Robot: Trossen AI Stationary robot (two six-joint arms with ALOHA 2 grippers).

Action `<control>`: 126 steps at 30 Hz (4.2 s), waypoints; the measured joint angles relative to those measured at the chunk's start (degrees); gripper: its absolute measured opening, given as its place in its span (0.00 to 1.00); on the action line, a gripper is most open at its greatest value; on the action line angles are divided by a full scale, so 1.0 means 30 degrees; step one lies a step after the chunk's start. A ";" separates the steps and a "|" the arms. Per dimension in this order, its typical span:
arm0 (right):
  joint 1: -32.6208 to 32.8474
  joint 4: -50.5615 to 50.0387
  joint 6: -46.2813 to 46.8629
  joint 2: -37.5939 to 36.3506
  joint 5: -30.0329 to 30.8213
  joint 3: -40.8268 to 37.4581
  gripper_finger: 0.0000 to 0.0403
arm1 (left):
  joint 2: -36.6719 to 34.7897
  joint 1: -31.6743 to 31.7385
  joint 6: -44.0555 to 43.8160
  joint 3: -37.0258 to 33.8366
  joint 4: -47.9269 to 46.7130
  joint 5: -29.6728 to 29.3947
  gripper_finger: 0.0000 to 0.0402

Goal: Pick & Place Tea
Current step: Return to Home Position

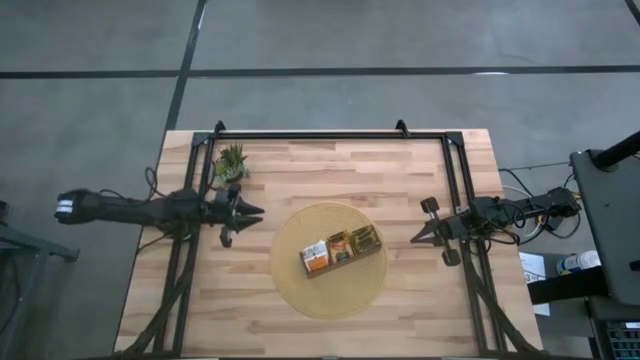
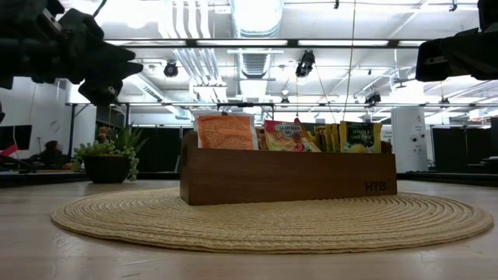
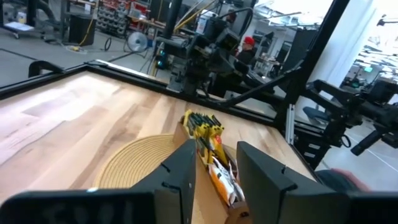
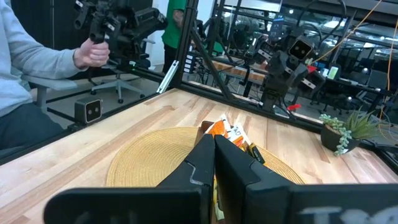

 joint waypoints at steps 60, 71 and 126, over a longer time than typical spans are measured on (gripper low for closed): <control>0.0000 0.0000 0.0000 0.0002 0.0000 0.0002 0.02 | -0.7359 0.0260 0.2414 -0.1091 -0.3280 0.0826 0.27; 0.0000 0.0000 0.0000 0.0002 0.0003 -0.0002 0.02 | -0.7359 0.0260 0.2671 -0.1098 -0.6213 -0.1480 0.27; 0.0000 0.0000 0.0000 0.0002 0.0003 -0.0002 0.02 | -0.6954 0.0260 0.3019 -0.1055 -0.6311 -0.0878 0.27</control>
